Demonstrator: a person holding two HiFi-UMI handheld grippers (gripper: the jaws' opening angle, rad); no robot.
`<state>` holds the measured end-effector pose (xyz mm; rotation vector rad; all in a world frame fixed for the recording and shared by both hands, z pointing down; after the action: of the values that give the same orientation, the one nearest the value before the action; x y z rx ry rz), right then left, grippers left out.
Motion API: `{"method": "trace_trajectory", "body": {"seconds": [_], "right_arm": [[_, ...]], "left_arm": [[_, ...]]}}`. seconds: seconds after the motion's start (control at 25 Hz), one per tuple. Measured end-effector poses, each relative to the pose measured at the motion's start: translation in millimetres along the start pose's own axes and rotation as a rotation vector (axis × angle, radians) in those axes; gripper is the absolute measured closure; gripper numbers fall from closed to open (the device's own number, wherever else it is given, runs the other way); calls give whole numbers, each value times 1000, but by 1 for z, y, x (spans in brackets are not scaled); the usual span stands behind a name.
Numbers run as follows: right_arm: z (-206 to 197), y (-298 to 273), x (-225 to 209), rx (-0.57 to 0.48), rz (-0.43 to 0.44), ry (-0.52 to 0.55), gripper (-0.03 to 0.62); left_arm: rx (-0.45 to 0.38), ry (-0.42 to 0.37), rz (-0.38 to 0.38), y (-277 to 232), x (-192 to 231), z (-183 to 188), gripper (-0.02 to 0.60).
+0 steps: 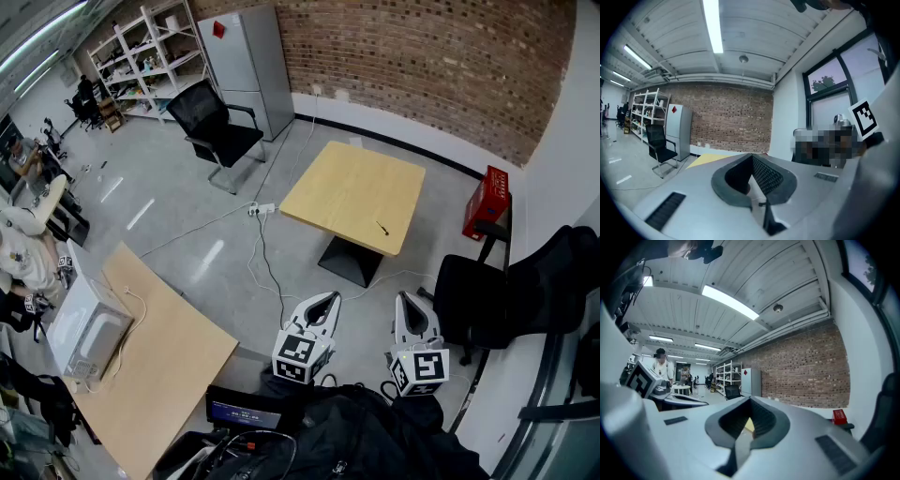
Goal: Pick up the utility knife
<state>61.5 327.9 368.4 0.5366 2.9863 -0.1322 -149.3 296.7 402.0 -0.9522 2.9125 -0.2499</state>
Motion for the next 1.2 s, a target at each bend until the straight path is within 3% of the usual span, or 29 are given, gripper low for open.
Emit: {"method": "trace_trajectory", "body": {"seconds": [0.92, 1.2], "right_arm": [[-12, -17, 3, 28, -69, -37, 589], [-13, -32, 19, 47, -54, -15, 589]], "left_arm": [[22, 0, -62, -13, 19, -8, 581], [-12, 8, -19, -4, 39, -3, 581]]}}
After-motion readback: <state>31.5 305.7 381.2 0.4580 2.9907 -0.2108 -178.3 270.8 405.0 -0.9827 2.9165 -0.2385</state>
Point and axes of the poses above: the fingertips, and each gripper's own axes: y backward along the fingers, x to its left, z out of its top, the point moved 9 cm from there along y, backward along the fingers, and after that the axes turned 6 degrees about -y, right-handed, at the moved point
